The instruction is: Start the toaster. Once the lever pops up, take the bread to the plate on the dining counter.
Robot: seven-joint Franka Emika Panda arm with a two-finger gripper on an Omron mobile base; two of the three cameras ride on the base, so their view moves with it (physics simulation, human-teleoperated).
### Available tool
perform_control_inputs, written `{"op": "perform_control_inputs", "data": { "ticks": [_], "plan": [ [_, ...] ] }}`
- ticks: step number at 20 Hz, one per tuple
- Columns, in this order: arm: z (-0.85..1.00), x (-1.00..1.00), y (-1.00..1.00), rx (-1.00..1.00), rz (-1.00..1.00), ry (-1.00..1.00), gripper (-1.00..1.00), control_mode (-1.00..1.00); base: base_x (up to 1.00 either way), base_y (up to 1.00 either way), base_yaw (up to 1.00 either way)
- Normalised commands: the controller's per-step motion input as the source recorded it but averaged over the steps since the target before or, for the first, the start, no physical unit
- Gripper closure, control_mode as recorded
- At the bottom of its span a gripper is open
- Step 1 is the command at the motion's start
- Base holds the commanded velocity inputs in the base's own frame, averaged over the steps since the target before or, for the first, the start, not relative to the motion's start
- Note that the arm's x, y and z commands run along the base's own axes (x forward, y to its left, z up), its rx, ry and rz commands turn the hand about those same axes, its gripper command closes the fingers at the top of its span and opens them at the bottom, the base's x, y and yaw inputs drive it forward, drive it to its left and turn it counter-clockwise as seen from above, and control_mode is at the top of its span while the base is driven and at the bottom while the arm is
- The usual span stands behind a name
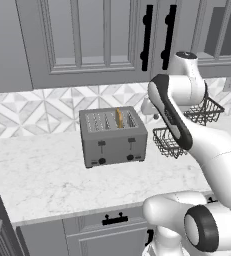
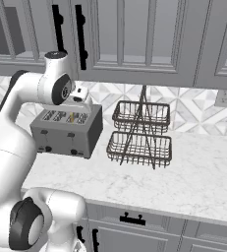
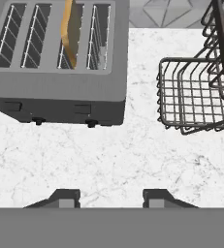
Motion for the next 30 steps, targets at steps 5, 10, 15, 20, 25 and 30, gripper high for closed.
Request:
{"op": "perform_control_inputs", "data": {
  "ticks": [5,10,15,20,25,30],
  "plan": [
    [0.0,0.0,0.11,0.0,0.0,-0.05,-1.0,-1.0,0.0,0.0,0.0],
    [-0.06,0.0,0.28,0.0,0.02,-0.08,-1.0,-1.0,0.0,0.0,0.0],
    [-0.16,0.0,0.28,0.0,0.0,-0.04,1.0,-1.0,0.0,0.0,0.0],
    [-0.21,0.0,0.15,0.0,0.0,0.0,1.0,-1.0,0.0,0.0,0.0],
    [-0.32,0.0,0.06,0.0,0.0,0.01,1.0,-1.0,0.0,0.0,0.0],
    [-0.42,0.09,0.04,0.0,0.0,0.05,1.0,-1.0,0.0,0.0,0.0]
  ]
}}
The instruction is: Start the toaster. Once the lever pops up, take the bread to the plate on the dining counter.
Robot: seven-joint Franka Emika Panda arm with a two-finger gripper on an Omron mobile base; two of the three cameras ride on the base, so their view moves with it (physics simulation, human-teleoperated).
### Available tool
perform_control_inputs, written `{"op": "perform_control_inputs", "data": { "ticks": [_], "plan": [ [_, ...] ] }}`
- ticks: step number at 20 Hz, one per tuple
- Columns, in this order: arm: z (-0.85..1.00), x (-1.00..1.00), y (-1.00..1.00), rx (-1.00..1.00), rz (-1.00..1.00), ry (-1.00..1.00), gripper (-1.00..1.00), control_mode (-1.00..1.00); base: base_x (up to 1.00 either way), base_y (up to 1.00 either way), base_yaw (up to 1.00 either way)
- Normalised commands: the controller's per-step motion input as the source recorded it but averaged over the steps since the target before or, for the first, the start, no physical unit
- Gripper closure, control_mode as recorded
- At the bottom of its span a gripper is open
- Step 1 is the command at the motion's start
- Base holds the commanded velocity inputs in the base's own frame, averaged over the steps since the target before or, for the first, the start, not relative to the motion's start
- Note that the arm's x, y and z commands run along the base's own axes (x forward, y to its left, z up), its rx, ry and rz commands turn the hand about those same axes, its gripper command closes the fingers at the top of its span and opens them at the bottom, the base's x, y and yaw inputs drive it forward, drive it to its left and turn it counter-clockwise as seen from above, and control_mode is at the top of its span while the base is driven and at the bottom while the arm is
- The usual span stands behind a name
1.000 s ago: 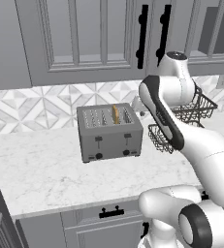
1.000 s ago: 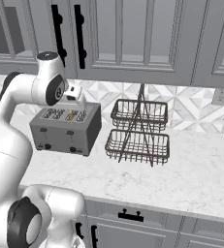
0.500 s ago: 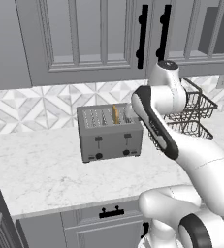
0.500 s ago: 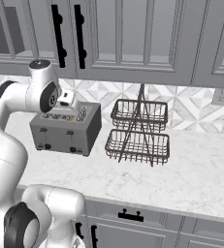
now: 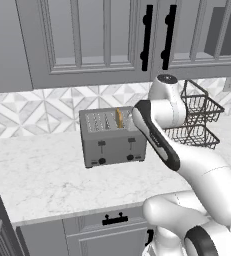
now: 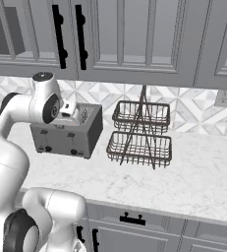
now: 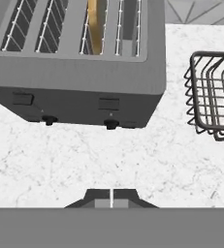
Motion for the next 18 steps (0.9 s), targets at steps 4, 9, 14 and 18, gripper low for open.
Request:
{"op": "perform_control_inputs", "data": {
  "ticks": [4,9,14,18],
  "plan": [
    [-0.46,0.17,0.07,0.0,0.0,0.05,1.0,-1.0,0.0,0.0,0.0],
    [-0.34,0.26,0.11,0.0,0.0,0.01,1.0,-1.0,0.0,0.0,0.0],
    [-0.16,0.32,0.02,0.0,0.0,0.0,1.0,-1.0,0.0,0.0,0.0],
    [-0.11,0.32,0.0,0.0,0.0,0.0,1.0,-1.0,0.0,0.0,0.0]
  ]
}}
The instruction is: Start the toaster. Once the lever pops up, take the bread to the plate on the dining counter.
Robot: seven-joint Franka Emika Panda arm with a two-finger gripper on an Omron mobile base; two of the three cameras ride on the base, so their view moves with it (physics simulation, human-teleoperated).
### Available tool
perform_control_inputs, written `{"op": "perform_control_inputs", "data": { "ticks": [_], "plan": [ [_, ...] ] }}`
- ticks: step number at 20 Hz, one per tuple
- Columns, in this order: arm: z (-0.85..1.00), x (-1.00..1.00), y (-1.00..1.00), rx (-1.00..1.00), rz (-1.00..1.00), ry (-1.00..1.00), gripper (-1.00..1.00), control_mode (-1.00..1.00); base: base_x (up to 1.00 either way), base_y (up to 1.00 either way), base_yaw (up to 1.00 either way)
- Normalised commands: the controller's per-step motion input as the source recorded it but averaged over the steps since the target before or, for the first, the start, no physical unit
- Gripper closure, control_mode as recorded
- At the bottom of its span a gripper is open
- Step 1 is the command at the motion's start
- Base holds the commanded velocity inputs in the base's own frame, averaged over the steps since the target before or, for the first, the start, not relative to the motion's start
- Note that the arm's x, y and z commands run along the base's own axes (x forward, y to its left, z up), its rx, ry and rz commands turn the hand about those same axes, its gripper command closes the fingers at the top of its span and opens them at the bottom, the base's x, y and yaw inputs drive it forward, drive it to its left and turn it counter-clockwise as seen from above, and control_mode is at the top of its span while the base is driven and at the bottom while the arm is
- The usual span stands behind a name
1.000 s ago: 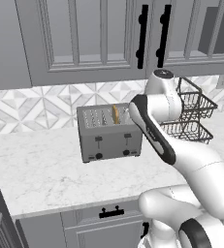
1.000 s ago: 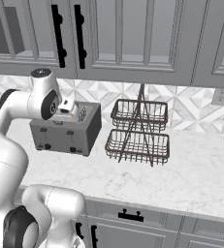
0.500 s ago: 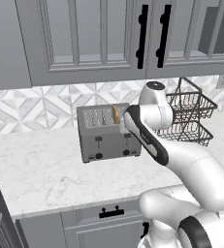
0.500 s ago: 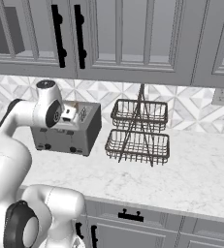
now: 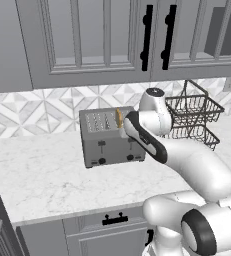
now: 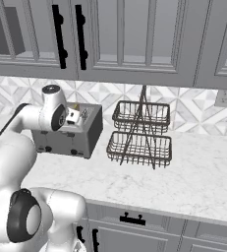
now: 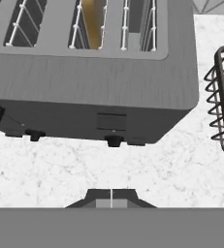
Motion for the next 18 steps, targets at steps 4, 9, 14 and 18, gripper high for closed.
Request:
{"op": "perform_control_inputs", "data": {
  "ticks": [4,9,14,18],
  "plan": [
    [-0.17,0.29,0.0,0.0,0.0,0.01,1.0,-1.0,0.0,0.0,0.0],
    [-0.14,0.22,0.0,0.0,0.0,0.03,1.0,-1.0,0.0,0.0,0.0],
    [-0.12,0.18,0.0,0.0,0.0,0.0,1.0,-1.0,0.0,0.0,0.0],
    [-0.29,0.04,0.0,0.0,0.0,0.01,1.0,-1.0,0.0,0.0,0.0]
  ]
}}
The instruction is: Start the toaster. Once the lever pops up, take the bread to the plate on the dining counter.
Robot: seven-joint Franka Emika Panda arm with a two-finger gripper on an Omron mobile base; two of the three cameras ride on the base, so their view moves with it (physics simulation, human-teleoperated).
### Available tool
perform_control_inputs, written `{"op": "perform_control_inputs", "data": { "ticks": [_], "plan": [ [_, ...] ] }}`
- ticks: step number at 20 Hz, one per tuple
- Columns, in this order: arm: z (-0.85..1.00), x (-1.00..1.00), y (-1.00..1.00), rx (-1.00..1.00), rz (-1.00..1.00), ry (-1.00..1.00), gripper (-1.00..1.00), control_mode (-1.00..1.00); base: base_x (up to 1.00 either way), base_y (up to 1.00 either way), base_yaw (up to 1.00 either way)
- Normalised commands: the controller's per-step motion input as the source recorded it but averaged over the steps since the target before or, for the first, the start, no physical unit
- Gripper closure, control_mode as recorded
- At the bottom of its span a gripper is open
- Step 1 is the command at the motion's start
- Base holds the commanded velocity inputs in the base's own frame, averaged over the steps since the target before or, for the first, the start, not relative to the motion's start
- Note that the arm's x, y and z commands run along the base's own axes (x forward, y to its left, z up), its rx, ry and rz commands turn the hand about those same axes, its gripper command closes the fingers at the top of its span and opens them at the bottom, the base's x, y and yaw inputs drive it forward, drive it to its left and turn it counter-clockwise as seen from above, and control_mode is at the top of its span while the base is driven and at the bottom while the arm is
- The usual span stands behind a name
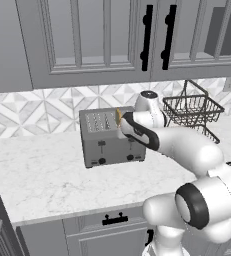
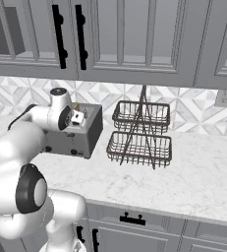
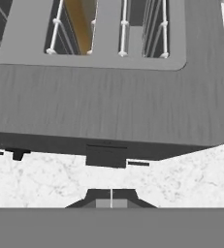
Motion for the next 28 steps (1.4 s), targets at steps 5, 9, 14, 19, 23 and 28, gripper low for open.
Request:
{"op": "perform_control_inputs", "data": {
  "ticks": [5,9,14,19,23,28],
  "plan": [
    [-0.27,0.2,0.0,0.0,0.0,0.0,1.0,-1.0,0.0,0.0,0.0],
    [-0.15,0.25,0.0,0.0,0.0,0.0,1.0,-1.0,0.0,0.0,0.0],
    [-0.28,0.27,0.0,0.0,0.0,0.0,1.0,-1.0,0.0,0.0,0.0],
    [-0.73,0.03,0.04,-0.01,-0.01,0.0,1.0,-1.0,0.0,0.0,0.0],
    [-1.0,-0.11,0.1,-0.06,-0.04,0.0,1.0,-1.0,0.0,0.0,0.0],
    [-1.0,-0.04,0.07,-0.05,-0.09,0.0,1.0,-1.0,0.0,0.0,0.0]
  ]
}}
